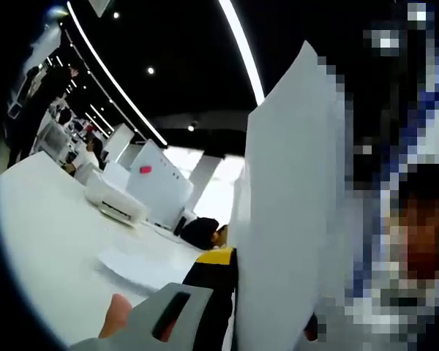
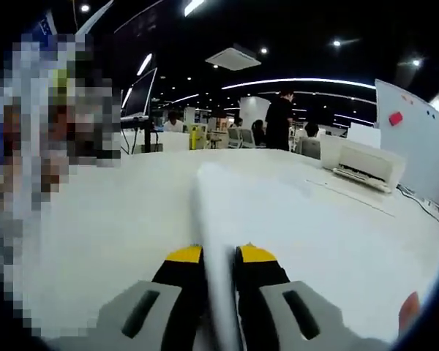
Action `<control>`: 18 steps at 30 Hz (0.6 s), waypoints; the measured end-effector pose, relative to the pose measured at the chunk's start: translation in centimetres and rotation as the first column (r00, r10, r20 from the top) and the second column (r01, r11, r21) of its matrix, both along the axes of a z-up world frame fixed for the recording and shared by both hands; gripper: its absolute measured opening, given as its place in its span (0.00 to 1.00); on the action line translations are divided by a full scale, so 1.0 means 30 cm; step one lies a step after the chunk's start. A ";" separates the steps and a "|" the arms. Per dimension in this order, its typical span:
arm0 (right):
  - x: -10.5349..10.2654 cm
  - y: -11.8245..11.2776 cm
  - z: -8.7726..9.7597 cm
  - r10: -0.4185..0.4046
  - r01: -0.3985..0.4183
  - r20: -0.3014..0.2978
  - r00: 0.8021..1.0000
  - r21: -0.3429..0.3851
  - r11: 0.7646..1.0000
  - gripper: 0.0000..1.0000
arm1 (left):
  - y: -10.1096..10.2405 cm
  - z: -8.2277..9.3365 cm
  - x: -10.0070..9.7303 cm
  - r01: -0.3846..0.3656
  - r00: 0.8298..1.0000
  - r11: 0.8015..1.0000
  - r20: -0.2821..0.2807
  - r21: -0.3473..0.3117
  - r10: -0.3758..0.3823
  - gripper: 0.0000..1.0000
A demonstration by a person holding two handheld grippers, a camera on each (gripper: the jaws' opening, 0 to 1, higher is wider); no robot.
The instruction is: Organize the stack of printing papers by aligning and flattening the scattered papers on the table
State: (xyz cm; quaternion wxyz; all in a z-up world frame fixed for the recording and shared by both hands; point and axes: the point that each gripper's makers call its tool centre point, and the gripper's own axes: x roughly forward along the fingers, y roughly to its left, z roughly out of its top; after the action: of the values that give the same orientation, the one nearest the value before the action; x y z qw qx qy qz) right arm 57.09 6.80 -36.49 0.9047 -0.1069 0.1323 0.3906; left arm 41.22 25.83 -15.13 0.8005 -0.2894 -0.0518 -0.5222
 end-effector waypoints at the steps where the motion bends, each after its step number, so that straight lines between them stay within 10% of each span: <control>1: -0.002 -0.002 0.005 0.000 0.000 0.004 1.000 -0.001 1.000 0.11 | 0.000 0.002 0.000 0.000 1.000 1.000 0.003 0.005 0.000 0.06; 18: -0.047 -0.015 0.099 0.002 0.002 -0.047 0.999 0.095 0.995 0.07 | 0.002 0.006 0.002 0.000 1.000 1.000 0.006 0.004 0.000 0.06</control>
State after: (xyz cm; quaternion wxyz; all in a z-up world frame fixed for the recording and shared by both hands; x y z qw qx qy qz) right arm 55.69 6.35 -33.53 0.9054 -0.0544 0.1349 0.3989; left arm 41.28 25.89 -14.96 0.8009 -0.2863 -0.0529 -0.5232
